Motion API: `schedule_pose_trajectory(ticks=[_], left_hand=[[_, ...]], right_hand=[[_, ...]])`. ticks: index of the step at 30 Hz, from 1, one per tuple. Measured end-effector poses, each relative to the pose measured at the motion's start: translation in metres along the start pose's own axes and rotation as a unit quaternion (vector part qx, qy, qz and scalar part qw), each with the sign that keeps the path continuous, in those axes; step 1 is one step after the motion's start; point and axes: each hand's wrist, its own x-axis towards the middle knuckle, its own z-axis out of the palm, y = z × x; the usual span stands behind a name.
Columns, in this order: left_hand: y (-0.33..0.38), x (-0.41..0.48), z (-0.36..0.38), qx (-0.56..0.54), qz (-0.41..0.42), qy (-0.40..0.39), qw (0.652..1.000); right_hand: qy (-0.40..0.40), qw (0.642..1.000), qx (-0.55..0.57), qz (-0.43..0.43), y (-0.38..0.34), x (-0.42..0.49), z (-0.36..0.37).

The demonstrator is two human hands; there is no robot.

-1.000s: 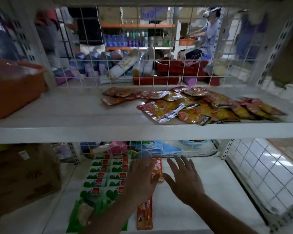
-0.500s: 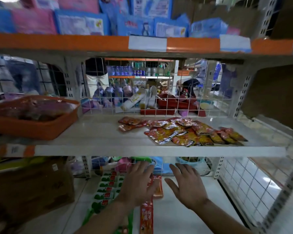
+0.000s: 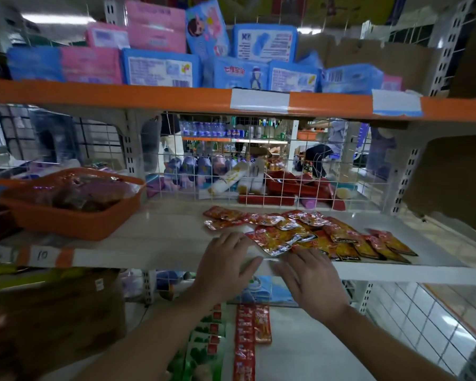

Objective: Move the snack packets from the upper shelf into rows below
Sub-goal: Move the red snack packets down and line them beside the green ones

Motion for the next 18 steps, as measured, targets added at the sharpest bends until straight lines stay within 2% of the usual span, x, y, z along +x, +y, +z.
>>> schedule_pose_trajectory(ticks=[3,8,11,14,18], left_hand=[[-0.017,0.018,0.003,-0.003,-0.047,0.000,0.999],[-0.040,0.036,0.015,-0.043,-0.103,0.008,0.994],[-0.046,0.042,0.022,-0.070,-0.165,-0.039,0.983],[-0.049,0.051,0.027,-0.036,-0.193,-0.089,0.977],[-0.058,0.067,0.033,-0.027,-0.237,-0.128,0.963]], right_hand=[[0.011,1.000,-0.007,0.023,0.005,0.022,0.003],[-0.015,0.999,0.015,0.047,0.007,0.060,0.019],[-0.015,0.999,0.025,0.044,0.011,0.085,0.034],[-0.029,0.998,0.016,0.050,0.017,0.103,0.053],[-0.095,0.991,0.039,0.090,0.027,0.110,0.071]])
